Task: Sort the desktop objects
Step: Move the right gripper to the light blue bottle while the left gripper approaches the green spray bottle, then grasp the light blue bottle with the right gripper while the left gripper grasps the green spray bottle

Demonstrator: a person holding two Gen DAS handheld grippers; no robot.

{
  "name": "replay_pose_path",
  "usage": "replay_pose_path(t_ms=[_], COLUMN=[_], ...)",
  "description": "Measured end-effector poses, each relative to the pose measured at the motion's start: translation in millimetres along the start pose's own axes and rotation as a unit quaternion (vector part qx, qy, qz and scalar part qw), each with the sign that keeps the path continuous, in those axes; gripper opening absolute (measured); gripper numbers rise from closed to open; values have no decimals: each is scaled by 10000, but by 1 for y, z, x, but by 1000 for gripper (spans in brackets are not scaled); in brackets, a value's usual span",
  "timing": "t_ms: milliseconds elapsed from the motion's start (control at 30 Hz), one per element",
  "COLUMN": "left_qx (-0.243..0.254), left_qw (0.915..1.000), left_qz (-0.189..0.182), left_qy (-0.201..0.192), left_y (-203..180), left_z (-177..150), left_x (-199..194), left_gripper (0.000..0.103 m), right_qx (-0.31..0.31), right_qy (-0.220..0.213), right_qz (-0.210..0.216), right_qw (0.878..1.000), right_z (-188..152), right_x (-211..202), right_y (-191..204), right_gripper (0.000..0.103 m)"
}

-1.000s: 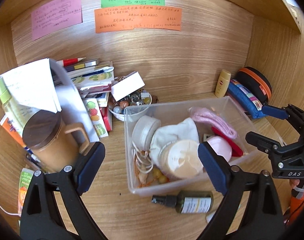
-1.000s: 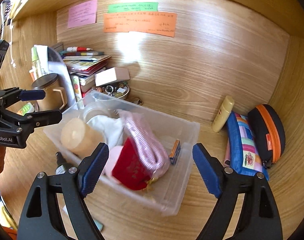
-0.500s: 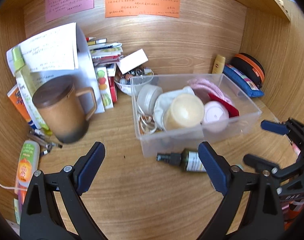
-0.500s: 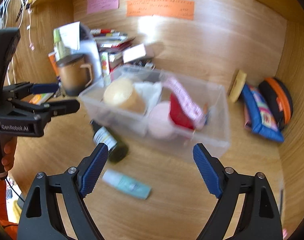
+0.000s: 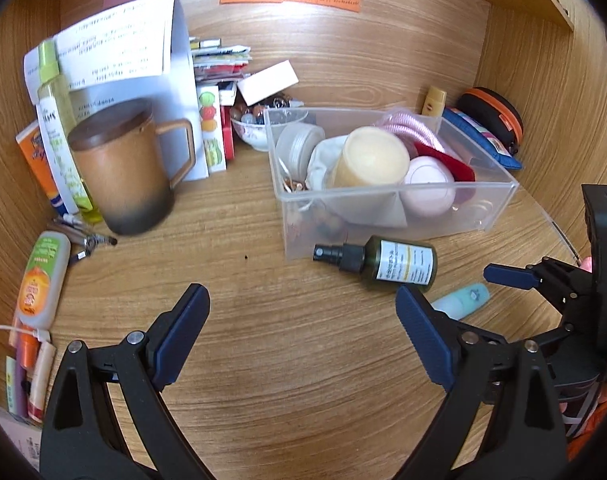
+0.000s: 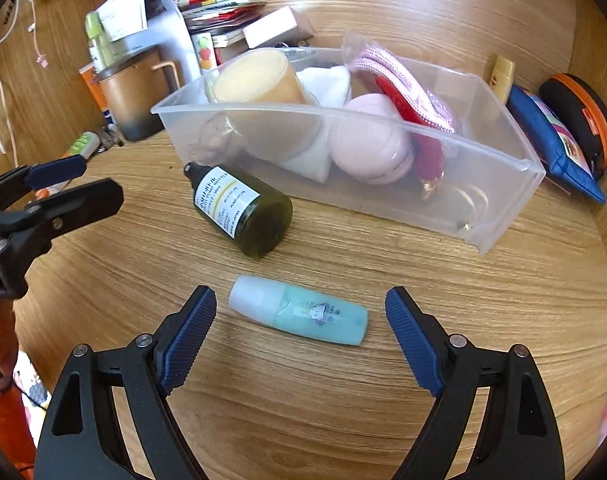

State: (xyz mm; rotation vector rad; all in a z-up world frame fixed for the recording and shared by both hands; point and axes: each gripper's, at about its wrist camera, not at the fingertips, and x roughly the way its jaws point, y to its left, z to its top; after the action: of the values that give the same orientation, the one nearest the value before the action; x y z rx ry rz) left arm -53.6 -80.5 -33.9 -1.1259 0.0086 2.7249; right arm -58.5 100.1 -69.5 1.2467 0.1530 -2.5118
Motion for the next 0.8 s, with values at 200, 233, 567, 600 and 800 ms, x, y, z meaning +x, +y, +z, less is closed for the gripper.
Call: replay_pose_path(t_ms=[200,233,567,600,800], left_qx=[-87,-97,-42,-40,37], left_qw=[9999,9998,9994,9993,9983], left_qz=[-107,-134,-301,-325,-489], left_qy=[81,98,171,182,324], left_y=[2,2,-10,-11,-23], left_z=[-4,-5,-4,-4,2], left_x=[6,7,15,16,27], left_gripper=[95,95,95,95,95], right_qx=[-71,-54,-33,-44,61], right_qy=[-51,-60,-7,-12,-31], right_qz=[-326,-346,-312,-313,-167], right_qw=[9994,9994,9995,9995,9998], right_z=[-3,-3,-5,-5,-7], right_x=[2,2,7,8,4], right_y=[8,9,10,10,2], right_gripper=[85,84,71,71,71])
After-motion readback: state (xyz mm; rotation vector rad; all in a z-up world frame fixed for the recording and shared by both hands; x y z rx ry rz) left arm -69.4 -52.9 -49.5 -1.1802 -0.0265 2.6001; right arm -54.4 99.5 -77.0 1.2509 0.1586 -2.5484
